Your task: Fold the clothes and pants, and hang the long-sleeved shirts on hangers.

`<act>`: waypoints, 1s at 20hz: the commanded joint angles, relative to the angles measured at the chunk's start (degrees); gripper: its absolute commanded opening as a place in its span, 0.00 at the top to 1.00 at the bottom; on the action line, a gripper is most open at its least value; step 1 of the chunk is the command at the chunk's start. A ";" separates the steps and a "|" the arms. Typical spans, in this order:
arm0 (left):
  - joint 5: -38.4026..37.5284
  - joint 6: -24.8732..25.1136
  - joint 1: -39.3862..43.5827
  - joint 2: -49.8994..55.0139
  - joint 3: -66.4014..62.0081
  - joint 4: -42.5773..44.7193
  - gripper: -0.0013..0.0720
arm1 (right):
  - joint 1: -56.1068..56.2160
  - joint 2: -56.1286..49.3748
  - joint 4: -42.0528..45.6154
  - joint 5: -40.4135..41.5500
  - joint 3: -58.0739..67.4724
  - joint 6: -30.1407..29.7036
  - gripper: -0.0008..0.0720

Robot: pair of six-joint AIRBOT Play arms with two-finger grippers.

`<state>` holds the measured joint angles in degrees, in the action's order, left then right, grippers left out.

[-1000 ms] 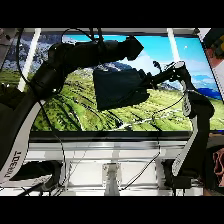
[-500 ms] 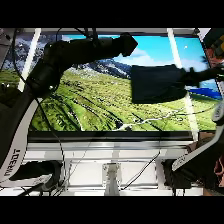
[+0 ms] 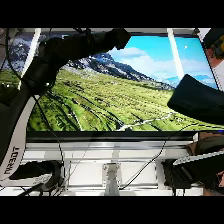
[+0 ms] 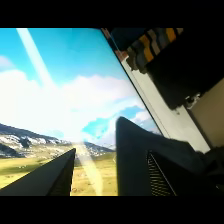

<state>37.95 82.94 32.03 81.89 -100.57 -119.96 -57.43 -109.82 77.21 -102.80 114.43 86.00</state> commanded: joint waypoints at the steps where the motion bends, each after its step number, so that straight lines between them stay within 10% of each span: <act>1: -0.28 0.07 -0.17 0.02 -0.02 0.02 0.30 | -2.34 0.22 7.82 -1.36 0.02 3.04 0.96; 2: -0.28 0.28 -0.17 0.02 -0.02 0.11 0.30 | -2.32 0.22 8.09 -1.44 0.02 3.04 0.90; 4: -0.24 4.00 -0.17 0.02 -0.02 3.04 0.30 | -2.34 0.26 8.96 -2.69 1.01 3.93 0.13; 5: -0.17 4.55 -0.20 0.00 -0.02 5.57 0.30 | -2.36 0.37 8.98 -2.64 2.69 6.54 0.05; 8: 0.00 4.52 -1.27 -0.61 -0.02 14.56 0.30 | -2.34 2.43 -0.92 1.62 7.96 7.56 0.06; 11: 0.66 4.55 -4.46 -4.81 -0.02 18.25 0.51 | -1.70 7.15 -26.84 8.11 7.76 6.12 0.65; 14: 4.68 4.55 -9.90 -12.85 -0.02 21.44 0.88 | 3.74 10.58 -51.49 11.67 7.76 2.25 0.96; 20: 15.34 4.50 -20.44 -28.57 -0.02 24.85 0.94 | 24.20 13.35 -54.45 12.15 5.16 1.81 0.96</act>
<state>48.10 87.39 15.79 59.96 -100.60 -96.73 -41.76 -97.67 27.97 -91.44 120.99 88.44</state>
